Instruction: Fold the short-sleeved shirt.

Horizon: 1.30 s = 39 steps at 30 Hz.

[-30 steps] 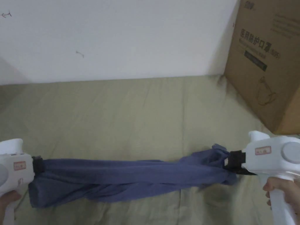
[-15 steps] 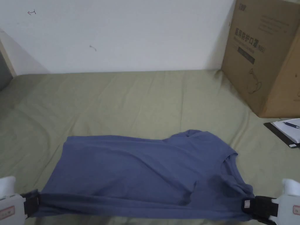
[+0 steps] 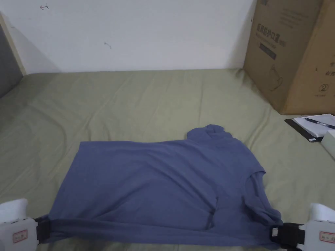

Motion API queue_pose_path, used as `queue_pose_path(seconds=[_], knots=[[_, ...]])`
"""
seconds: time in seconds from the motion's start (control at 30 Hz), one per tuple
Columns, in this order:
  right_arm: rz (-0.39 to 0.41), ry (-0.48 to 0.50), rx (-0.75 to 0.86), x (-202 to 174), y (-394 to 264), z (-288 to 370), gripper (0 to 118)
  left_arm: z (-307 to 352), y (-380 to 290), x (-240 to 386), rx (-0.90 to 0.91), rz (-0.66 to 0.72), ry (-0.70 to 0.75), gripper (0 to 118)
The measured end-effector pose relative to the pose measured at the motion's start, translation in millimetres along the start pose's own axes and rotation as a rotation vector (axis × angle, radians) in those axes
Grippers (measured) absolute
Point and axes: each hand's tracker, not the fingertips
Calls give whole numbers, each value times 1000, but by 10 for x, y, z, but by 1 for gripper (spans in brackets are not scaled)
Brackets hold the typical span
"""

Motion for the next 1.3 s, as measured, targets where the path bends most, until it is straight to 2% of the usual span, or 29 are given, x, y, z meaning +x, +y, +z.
queue_pose_path(seconds=[0.03, 0.07, 0.13, 0.17, 0.2, 0.23, 0.27, 0.37, 0.43, 0.47, 0.5, 0.57, 0.6, 0.63, 0.77, 0.9, 1.03, 1.07, 1.1, 1.13, 1.17, 1.23, 1.27, 1.3], knots=[[6, -1, 2, 10, 13, -31, 6, -19, 3, 17, -10, 3, -5, 8], [6, -9, 1, 19, 32, -67, 14, -46, 3, 2, -45, -6, 14, 19], [16, -40, -10, 22, 53, -122, 62, -54, -10, 7, -57, -14, 28, 74], [32, -66, -8, 21, 58, -136, 87, -49, -11, 1, -54, -19, 32, 92], [45, -74, -5, 21, 65, -153, 91, -32, -11, -18, -53, -20, 25, 96], [48, -75, 2, 17, 82, -159, 91, -3, 11, -28, -49, -15, 13, 96], [49, -74, 12, 13, 109, -156, 100, 25, 37, -25, -42, -6, 4, 101], [44, -71, 25, -19, 290, -175, 101, 74, 188, 20, -27, 1, -6, 102], [52, -45, 47, -70, 433, -175, 94, 86, 328, 79, -7, -3, -25, 100], [62, -26, 65, -103, 518, -178, 84, 96, 421, 124, 2, -13, -43, 96], [71, -18, 74, -139, 599, -183, 61, 114, 501, 167, 23, -25, -62, 80], [88, -22, 95, -241, 811, -242, 22, 99, 719, 299, 68, -48, -81, 39], [97, -24, 96, -282, 906, -288, 5, 66, 815, 357, 73, -58, -72, 12], [104, -20, 99, -323, 1021, -338, 0, 2, 929, 427, 78, -64, -67, 0], [137, 50, 72, -521, 1481, -553, 0, -391, 1342, 579, 58, -59, -124, 0], [212, -15, 34, -631, 1976, -934, 0, -792, 1622, 728, 36, -68, -139, 0], [207, -21, -28, -662, 2456, -1419, 0, -1141, 1855, 827, 15, -88, -126, 0], [206, -30, -38, -630, 2585, -1582, 4, -1222, 1899, 836, 9, -92, -121, 0], [212, -41, -54, -628, 2675, -1703, 37, -1286, 1928, 839, 5, -94, -118, 0], [221, -74, -79, -627, 2771, -1835, 80, -1359, 1973, 833, -5, -95, -117, 0], [223, -103, -101, -628, 2855, -1973, 108, -1425, 2012, 825, -12, -95, -113, 0], [232, -123, -160, -632, 2939, -2217, 112, -1537, 2050, 799, -21, -97, -102, 0], [220, -114, -135, -623, 2979, -2295, 113, -1587, 2073, 788, -25, -97, -91, 0], [211, -112, -137, -607, 3020, -2375, 107, -1625, 2091, 774, -29, -98, -85, 0]])
